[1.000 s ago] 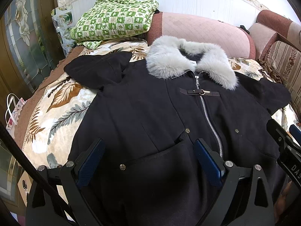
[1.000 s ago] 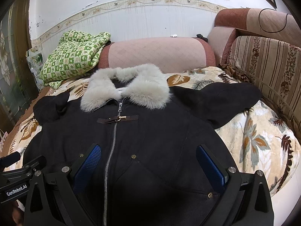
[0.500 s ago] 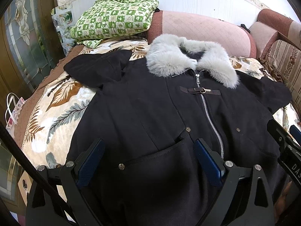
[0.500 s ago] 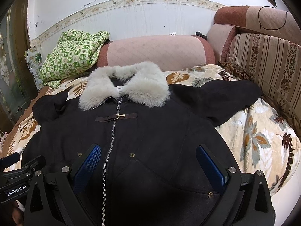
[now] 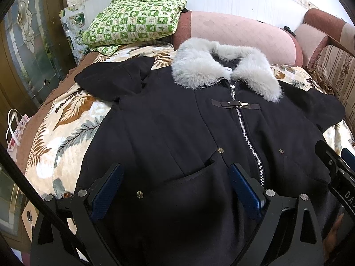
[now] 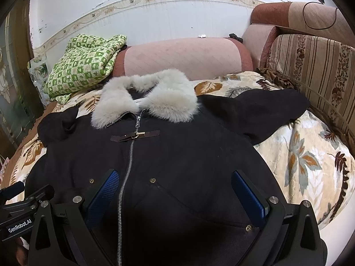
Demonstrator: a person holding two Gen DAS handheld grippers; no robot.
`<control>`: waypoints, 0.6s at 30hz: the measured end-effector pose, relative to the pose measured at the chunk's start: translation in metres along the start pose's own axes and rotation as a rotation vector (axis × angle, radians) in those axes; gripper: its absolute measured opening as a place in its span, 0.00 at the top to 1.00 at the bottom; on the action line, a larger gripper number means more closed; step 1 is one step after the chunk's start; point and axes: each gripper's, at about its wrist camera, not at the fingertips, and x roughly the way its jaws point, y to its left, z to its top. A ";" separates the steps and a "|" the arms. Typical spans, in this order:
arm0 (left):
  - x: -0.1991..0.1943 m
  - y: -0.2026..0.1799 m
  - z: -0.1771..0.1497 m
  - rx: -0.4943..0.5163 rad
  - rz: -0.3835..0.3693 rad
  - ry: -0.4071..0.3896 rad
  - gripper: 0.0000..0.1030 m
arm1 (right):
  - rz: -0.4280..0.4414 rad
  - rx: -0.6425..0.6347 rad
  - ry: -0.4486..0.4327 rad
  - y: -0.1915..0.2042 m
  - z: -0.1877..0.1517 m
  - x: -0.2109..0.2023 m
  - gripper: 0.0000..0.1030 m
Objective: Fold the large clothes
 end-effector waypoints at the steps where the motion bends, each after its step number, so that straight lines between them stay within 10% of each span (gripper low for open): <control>1: 0.000 0.000 0.000 0.001 0.001 0.000 0.07 | 0.000 0.002 0.002 0.000 0.000 0.000 0.01; 18: 0.005 -0.009 0.000 0.028 0.017 0.023 0.07 | 0.015 0.041 0.013 -0.020 0.004 0.011 0.01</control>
